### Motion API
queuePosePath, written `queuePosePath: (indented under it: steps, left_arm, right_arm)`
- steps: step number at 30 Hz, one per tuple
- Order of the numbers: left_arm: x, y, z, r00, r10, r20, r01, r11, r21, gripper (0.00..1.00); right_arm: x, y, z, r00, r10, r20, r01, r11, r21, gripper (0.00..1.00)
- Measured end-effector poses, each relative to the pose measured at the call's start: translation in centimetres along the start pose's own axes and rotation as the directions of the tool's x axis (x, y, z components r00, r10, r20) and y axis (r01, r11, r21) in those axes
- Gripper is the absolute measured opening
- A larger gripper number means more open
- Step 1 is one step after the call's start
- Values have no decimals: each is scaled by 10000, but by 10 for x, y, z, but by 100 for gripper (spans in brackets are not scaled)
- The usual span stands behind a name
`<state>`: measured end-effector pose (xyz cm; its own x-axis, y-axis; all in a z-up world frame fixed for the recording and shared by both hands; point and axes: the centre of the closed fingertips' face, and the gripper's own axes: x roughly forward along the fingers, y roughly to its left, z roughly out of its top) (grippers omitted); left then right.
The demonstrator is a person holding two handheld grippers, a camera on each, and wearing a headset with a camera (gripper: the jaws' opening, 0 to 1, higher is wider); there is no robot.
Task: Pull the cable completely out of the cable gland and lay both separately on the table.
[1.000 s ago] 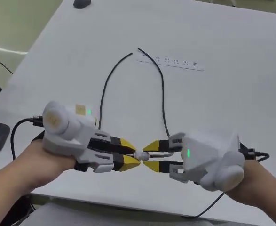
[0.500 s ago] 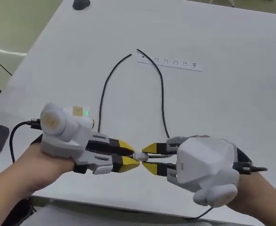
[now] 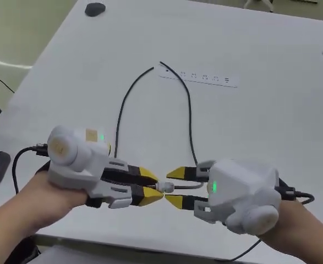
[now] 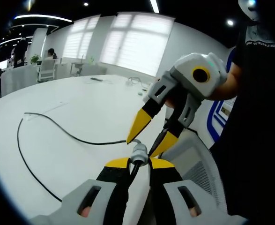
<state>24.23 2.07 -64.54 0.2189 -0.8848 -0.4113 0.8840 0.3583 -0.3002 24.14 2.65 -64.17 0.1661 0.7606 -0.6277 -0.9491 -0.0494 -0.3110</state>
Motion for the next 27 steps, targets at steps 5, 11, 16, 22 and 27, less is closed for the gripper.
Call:
queuePosePath:
  steps: [5, 11, 16, 22, 27]
  left_arm:
    - [-2, 2, 3, 9998, 175, 66, -177, 9994, 302, 15]
    - [-5, 3, 11, 9993, 333, 196, -348, 9964, 772, 15]
    - [-6, 7, 17, 9989, 419, 216, -437, 9946, 937, 15]
    - [-4, 8, 21, 9986, 456, 279, -480, 9945, 927, 15]
    - [-3, 8, 21, 9988, 438, 215, -456, 9945, 939, 15]
  right_arm:
    - [-9, -9, -5, 9984, -519, 204, 471, 9807, 1897, 19]
    - [-16, -15, -24, 9915, -1258, -339, 1303, 9531, 2732, 15]
    - [-15, -12, -23, 9856, -1628, -466, 1692, 9561, 2393, 12]
    - [-17, -19, -20, 9691, -2393, -594, 2464, 9486, 1988, 7]
    - [-18, -24, -17, 9606, -2718, -587, 2781, 9411, 1924, 6]
